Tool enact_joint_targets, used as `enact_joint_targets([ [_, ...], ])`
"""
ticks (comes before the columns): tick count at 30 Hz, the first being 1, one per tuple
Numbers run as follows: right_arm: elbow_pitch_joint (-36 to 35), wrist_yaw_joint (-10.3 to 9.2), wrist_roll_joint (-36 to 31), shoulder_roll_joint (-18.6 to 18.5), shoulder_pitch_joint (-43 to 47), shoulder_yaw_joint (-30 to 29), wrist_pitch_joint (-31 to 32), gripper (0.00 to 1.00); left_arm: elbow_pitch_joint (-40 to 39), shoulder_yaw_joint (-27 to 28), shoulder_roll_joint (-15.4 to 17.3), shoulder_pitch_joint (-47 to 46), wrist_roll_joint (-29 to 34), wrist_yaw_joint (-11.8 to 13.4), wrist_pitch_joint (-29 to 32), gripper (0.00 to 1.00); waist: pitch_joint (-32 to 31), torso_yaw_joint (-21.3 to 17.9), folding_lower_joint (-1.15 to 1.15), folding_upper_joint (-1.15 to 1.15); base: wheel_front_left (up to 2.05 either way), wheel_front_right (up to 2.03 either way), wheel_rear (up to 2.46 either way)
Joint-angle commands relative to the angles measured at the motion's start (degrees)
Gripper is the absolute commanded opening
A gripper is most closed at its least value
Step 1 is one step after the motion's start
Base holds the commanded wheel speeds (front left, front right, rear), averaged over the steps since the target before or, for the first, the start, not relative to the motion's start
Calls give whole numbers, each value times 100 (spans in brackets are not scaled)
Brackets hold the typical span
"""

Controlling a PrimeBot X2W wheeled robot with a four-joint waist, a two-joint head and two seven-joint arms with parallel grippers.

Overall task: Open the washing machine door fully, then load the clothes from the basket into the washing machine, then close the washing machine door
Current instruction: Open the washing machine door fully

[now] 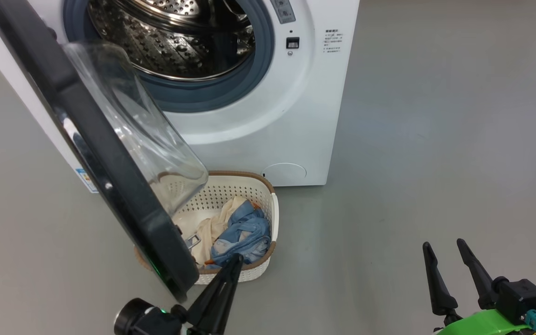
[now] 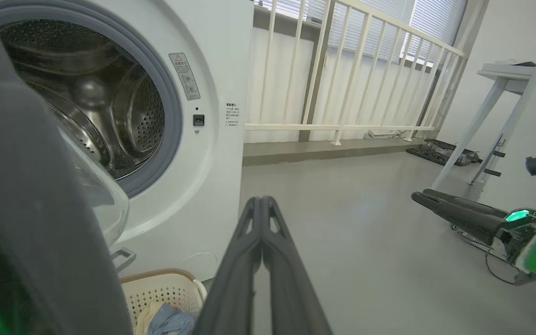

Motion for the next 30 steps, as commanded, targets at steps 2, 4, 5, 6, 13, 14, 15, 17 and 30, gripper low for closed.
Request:
enact_joint_targets([
  [2, -131, 17, 34, -27, -212, 181, -70, 100, 0, 281, -45, -207, -55, -18, -29, 0, 56, -44, 0, 0, 0, 0, 0],
  [4, -132, 17, 49, -29, -219, 184, -70, 100, 98, 347, -66, -271, -66, -18, -29, 0, 84, -63, 0, 0, 0, 0, 0],
  [5, -131, 17, 57, -29, -223, 182, -70, 100, 143, 385, -80, -305, -79, -18, -29, 0, 98, -72, 0, 0, 0, 0, 0],
  [6, -132, 17, 63, -30, -228, 184, -70, 100, 188, 421, -92, -340, -89, -18, -29, 0, 111, -84, 0, 0, 0, 0, 0],
  [13, -122, 17, 120, -44, -269, 198, -70, 100, 369, 635, -163, -530, -119, -18, -29, 0, 187, -149, 0, 0, 0, 0, 0],
  [14, -119, 17, 126, -45, -273, 196, -70, 100, 385, 654, -171, -549, -121, -18, -29, 0, 197, -153, 0, 0, 0, 0, 0],
  [15, -116, 17, 132, -45, -278, 195, -70, 100, 402, 673, -177, -564, -118, -18, -29, 0, 205, -154, 0, 0, 0, 0, 0],
  [17, -106, 17, 140, -45, -286, 195, -70, 100, 440, 736, -190, -581, -116, -18, -29, 0, 220, -152, 0, 0, 0, 0, 0],
  [30, -48, 17, 184, -38, -307, 242, -70, 100, 556, 1141, -269, -467, -62, -18, -29, 0, 221, 80, 0, 0, 0, 0, 0],
])
